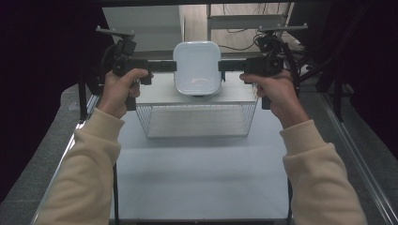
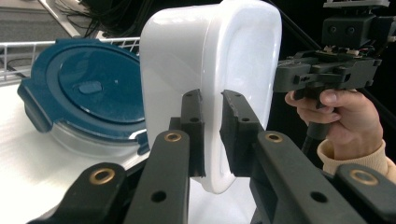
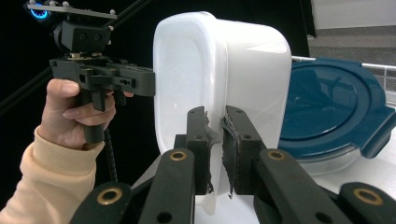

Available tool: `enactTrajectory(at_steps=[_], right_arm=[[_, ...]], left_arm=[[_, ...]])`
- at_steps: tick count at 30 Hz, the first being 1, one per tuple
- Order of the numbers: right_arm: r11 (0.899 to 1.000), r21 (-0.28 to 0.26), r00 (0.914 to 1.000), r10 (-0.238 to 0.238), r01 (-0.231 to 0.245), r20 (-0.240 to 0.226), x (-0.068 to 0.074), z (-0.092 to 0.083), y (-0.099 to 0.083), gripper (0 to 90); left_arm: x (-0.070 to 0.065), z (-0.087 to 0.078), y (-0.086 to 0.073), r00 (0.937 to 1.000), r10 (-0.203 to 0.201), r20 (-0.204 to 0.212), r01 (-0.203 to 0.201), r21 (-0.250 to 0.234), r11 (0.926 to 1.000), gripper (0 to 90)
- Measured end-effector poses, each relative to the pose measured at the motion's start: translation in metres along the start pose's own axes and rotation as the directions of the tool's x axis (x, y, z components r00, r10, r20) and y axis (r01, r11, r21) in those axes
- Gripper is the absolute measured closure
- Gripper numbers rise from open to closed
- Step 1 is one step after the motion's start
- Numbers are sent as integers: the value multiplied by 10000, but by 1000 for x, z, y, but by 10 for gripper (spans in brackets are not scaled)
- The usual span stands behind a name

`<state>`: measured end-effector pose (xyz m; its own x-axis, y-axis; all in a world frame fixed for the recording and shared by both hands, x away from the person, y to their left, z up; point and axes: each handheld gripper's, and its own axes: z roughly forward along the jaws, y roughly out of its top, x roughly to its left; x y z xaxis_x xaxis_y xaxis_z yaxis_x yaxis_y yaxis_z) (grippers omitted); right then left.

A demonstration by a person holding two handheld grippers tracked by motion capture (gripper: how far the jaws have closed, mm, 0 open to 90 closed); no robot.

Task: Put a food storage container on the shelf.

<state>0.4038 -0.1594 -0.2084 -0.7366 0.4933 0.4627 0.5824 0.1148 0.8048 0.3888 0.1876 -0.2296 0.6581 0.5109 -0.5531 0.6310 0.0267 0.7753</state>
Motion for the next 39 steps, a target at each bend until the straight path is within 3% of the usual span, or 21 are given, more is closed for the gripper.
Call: enactTrajectory(at_steps=[7,12,22,26,34,35,39], right_arm=[[9998,31,9997,219,-220,59,-7,2,15,801],[9975,76,9975,699,-699,-39,-20,9,31,801],[9921,266,9925,1225,-1224,-27,-33,21,36,802],[9831,432,9840,1781,-1778,-25,-45,30,36,803],[9727,665,9749,2218,-2224,166,-56,37,36,798],[9673,607,9692,2454,-2463,211,-60,39,36,795],[9590,567,9607,2776,-2775,69,-69,42,37,784]], left_arm=[[7,4,18,9995,-298,-65,298,35,9995,799],[15,9,35,9977,-641,-228,644,124,9978,798],[33,15,40,9941,-1054,-238,1063,397,9935,798],[45,20,40,9873,-1553,-322,1567,460,9866,798],[55,29,41,9821,-1818,-500,1852,748,9798,794],[59,31,43,9781,-2030,-453,2057,663,9764,794],[65,35,46,9738,-2241,-379,2261,633,9720,790]])
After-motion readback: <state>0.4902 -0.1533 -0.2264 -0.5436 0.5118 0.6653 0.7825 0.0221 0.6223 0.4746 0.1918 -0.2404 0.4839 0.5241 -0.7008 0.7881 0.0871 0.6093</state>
